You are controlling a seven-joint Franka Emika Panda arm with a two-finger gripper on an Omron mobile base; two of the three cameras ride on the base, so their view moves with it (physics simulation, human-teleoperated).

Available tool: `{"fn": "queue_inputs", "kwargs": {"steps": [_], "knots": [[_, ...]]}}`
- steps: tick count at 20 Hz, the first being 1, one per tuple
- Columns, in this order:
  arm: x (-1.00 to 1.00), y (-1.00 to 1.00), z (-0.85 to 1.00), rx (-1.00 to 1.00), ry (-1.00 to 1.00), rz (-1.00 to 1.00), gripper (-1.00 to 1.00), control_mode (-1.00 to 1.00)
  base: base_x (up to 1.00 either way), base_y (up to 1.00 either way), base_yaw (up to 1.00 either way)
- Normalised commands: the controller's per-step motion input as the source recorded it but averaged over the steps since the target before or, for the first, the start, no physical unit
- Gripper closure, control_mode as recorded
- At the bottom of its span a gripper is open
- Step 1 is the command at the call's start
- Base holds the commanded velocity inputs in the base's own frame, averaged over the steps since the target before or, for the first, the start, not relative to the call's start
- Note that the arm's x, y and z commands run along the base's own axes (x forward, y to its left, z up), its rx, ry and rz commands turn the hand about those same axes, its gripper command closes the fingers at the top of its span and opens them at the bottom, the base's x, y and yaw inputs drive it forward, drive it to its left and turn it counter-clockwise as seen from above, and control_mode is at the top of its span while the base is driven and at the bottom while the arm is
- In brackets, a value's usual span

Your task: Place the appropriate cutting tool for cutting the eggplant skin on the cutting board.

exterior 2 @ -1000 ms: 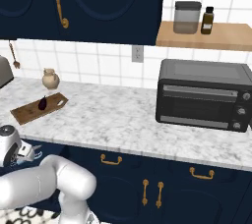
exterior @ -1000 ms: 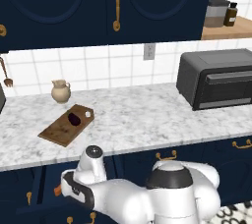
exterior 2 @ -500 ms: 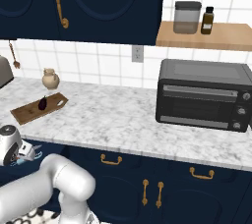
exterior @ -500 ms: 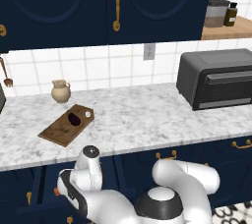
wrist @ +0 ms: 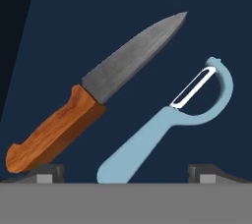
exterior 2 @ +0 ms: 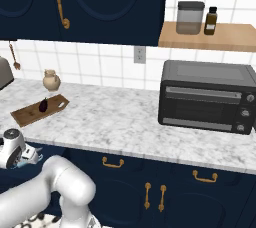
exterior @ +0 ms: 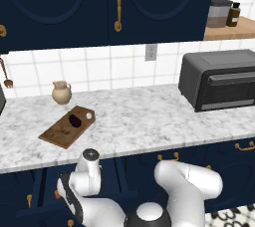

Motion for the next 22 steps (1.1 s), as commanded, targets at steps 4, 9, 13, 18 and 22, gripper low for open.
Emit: {"fn": "queue_inputs", "kwargs": {"steps": [4,9,13,18,22], "knots": [[0.29,0.08,-0.23,0.0,0.0,0.0,-1.0,-1.0,0.0,0.0,0.0],[0.28,0.14,-0.23,0.0,0.0,0.0,-1.0,-1.0,0.0,0.0,0.0],[0.21,0.2,-0.35,0.0,0.0,0.0,-1.0,-1.0,0.0,0.0,0.0],[0.13,0.2,-0.38,-0.02,0.0,0.0,1.0,-1.0,0.0,0.0,0.0],[0.02,0.03,-0.15,0.0,0.03,0.0,1.0,-1.0,0.0,0.0,0.0]]}}
